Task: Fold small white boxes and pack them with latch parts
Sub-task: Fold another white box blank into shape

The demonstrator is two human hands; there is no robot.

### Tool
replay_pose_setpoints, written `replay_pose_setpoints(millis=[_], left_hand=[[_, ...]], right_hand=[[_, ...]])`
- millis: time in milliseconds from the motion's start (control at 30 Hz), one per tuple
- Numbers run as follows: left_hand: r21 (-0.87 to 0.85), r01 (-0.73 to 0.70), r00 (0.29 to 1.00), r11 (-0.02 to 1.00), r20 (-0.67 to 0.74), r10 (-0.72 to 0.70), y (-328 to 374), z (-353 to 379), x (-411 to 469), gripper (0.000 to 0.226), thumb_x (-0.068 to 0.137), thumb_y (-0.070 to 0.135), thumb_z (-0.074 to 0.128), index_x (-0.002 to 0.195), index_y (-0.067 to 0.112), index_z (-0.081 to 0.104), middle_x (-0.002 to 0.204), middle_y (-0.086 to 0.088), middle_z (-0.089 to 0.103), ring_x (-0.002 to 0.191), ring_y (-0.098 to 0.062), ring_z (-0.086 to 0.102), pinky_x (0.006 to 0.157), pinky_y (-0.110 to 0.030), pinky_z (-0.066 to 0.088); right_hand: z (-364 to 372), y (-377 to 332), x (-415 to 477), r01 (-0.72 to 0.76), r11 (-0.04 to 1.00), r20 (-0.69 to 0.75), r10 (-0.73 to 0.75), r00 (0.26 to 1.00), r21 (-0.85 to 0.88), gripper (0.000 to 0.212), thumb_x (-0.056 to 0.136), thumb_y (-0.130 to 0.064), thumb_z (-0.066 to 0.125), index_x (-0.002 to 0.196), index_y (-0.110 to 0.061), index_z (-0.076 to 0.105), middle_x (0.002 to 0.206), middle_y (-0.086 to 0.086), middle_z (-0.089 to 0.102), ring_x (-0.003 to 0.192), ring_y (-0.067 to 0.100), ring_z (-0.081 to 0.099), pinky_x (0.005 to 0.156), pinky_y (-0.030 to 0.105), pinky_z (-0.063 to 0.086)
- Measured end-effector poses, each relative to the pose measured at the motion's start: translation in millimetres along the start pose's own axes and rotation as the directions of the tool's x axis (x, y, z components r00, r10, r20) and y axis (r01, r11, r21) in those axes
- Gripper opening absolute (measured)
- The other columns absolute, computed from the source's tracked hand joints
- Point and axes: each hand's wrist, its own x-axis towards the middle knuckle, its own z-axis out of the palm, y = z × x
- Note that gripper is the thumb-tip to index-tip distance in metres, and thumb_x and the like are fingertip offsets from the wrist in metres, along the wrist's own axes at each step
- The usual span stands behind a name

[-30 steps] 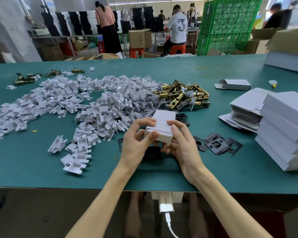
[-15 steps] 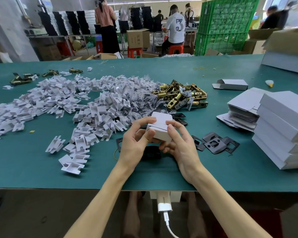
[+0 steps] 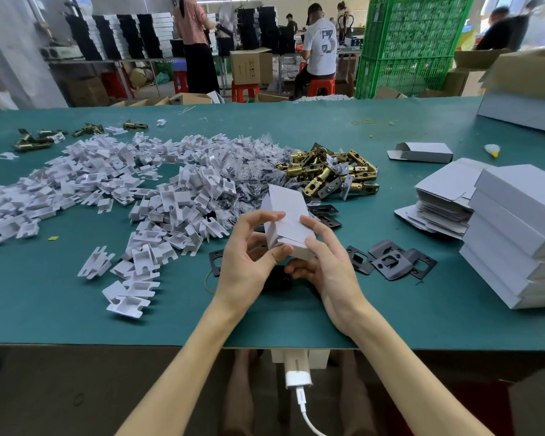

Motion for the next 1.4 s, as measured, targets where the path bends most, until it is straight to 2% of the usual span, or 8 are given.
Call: replay_pose_setpoints(millis=[67,233,567,867,967,1133,1267,1400], left_hand=[[-0.011,-0.018,1.0,1.0,-0.006,0.018,0,2,-1,0.043,0.087,0.015,0.079,0.119,0.021,0.052,0.134,0.006,0.066,0.097,-0.022,0.071,0.083,-0.037,0.061],[0.082,-0.028,0.994,0.996,-0.102,0.037,-4,2,1,0.03,0.09,0.026,0.075,0.109,0.018,0.054,0.135,0.001,0.059,0.105,-0.026,0.07,0.07,-0.056,0.062],[0.025,0.048,0.989,0.999,-0.139,-0.044,-8,-2,4,0.024,0.088,0.027,0.076,0.107,0.015,0.067,0.126,0.001,0.065,0.102,-0.015,0.07,0.066,-0.024,0.059],[-0.049,0.073,0.984,0.996,-0.156,-0.08,-11,-4,4,0.017,0.089,0.017,0.078,0.102,0.015,0.068,0.102,0.009,0.075,0.092,-0.017,0.072,0.066,-0.028,0.058],[-0.055,0.037,0.986,0.998,-0.159,-0.046,-10,-5,4,0.015,0.09,0.012,0.078,0.098,0.017,0.066,0.105,0.008,0.074,0.091,-0.017,0.071,0.064,-0.029,0.058],[-0.061,0.075,0.981,0.995,-0.173,-0.085,-11,-5,4,0.028,0.093,0.01,0.075,0.117,0.02,0.066,0.103,0.003,0.072,0.089,-0.016,0.07,0.068,-0.029,0.059],[-0.081,0.096,0.994,0.992,-0.034,-0.099,-8,-2,4,0.041,0.095,0.018,0.069,0.135,0.024,0.063,0.127,-0.013,0.065,0.102,-0.028,0.071,0.078,-0.034,0.062],[-0.16,0.137,0.99,0.978,0.044,-0.132,-7,0,3,0.046,0.094,0.012,0.069,0.138,0.02,0.06,0.124,-0.02,0.068,0.095,-0.028,0.073,0.079,-0.029,0.061]], right_hand=[[0,-1,-1,0.001,1.0,-0.002,-0.001,1.0,0.006,0.035,0.107,-0.011,0.043,0.135,-0.028,0.056,0.101,0.013,0.076,0.066,0.027,0.065,0.064,0.03,0.056],[2,-1,-2,0.041,0.999,-0.037,-0.041,0.998,0.006,0.038,0.103,-0.02,0.059,0.138,-0.029,0.046,0.11,0.017,0.074,0.073,0.027,0.068,0.064,0.029,0.056],[2,2,-3,0.095,0.995,-0.083,-0.094,0.992,0.013,0.047,0.092,-0.021,0.074,0.13,-0.03,0.048,0.105,0.018,0.068,0.078,0.029,0.071,0.068,0.029,0.057],[1,1,-3,0.1,0.994,-0.069,-0.102,0.992,-0.032,0.046,0.093,-0.014,0.073,0.13,-0.027,0.047,0.097,0.006,0.068,0.075,0.028,0.072,0.068,0.029,0.057],[2,0,-4,0.1,0.994,-0.057,-0.102,0.993,-0.045,0.046,0.093,-0.012,0.073,0.128,-0.024,0.046,0.099,0.01,0.065,0.073,0.028,0.072,0.068,0.03,0.057],[3,1,-4,0.077,0.996,-0.051,-0.079,0.996,-0.044,0.044,0.092,-0.014,0.074,0.125,-0.023,0.048,0.098,0.013,0.064,0.068,0.028,0.07,0.065,0.029,0.056],[3,-1,-4,0.067,0.998,-0.041,-0.068,0.997,-0.02,0.049,0.085,-0.024,0.077,0.125,-0.023,0.049,0.097,0.013,0.067,0.067,0.027,0.068,0.064,0.029,0.054],[4,-2,-5,0.067,0.998,-0.012,-0.068,0.998,-0.015,0.054,0.079,-0.034,0.081,0.124,-0.024,0.053,0.097,0.018,0.066,0.068,0.026,0.066,0.064,0.03,0.053]])
